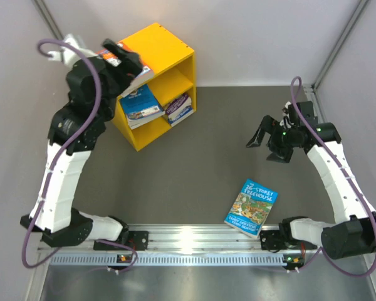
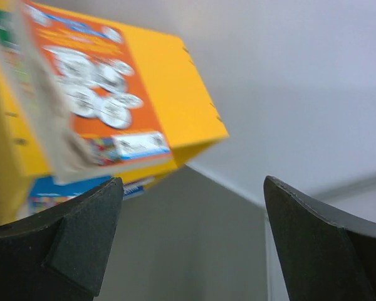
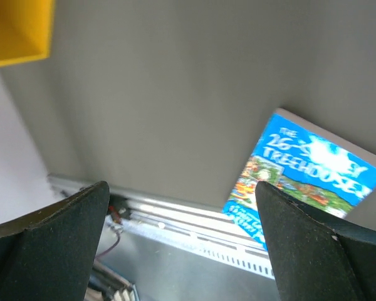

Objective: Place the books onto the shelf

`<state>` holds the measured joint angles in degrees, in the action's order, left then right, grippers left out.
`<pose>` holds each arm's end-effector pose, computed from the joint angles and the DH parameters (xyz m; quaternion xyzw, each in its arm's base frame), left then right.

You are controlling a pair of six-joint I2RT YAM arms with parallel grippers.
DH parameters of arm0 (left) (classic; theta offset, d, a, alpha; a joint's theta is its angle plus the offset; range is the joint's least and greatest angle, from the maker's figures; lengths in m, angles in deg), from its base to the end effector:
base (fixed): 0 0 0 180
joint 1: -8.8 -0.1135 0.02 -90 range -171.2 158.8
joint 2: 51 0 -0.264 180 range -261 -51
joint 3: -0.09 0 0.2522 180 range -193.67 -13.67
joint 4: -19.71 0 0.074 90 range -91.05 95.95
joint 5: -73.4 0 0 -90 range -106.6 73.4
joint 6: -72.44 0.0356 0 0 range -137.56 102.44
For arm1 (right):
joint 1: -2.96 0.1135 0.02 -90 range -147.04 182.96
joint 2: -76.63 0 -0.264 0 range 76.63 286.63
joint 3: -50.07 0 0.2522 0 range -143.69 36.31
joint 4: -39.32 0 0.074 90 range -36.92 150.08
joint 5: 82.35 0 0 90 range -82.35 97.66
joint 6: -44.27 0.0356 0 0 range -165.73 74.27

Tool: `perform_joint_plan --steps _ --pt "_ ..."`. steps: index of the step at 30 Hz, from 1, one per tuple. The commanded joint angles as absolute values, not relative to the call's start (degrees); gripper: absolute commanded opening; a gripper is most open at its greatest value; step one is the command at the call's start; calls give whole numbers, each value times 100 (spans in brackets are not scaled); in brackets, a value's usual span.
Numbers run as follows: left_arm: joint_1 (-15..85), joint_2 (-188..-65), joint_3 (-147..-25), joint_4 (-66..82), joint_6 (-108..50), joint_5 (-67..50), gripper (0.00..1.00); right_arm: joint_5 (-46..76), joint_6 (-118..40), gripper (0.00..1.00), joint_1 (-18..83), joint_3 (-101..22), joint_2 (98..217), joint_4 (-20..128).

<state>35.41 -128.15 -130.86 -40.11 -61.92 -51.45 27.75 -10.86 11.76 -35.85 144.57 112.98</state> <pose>0.1994 -0.0772 0.5636 -0.3073 0.6698 -0.1893 0.6489 0.2168 0.0459 0.3473 0.1620 0.9282 0.2628 0.2077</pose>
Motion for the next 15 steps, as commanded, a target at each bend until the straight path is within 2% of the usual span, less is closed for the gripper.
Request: perform_joint_plan --steps 1,3,6,7,15 --pt "4383 -13343 -13013 -3248 -5607 -4228 98 1542 -1111 100 1114 -3595 14527 11759" --pt "4737 -13765 -12978 -3080 -5571 -3991 98 1312 -1040 100 1114 -3436 14483 11785" --pt "5072 -14319 -12671 -2675 -5824 -2700 98 1038 -908 100 1122 -3137 14439 11864" --pt "5194 -14590 -12400 -2500 -5878 -1958 98 934 -882 100 1122 -2936 14431 11821" --pt "6118 -15524 -10677 -2043 -5948 228 98 467 -618 100 1604 -1889 14799 11627"
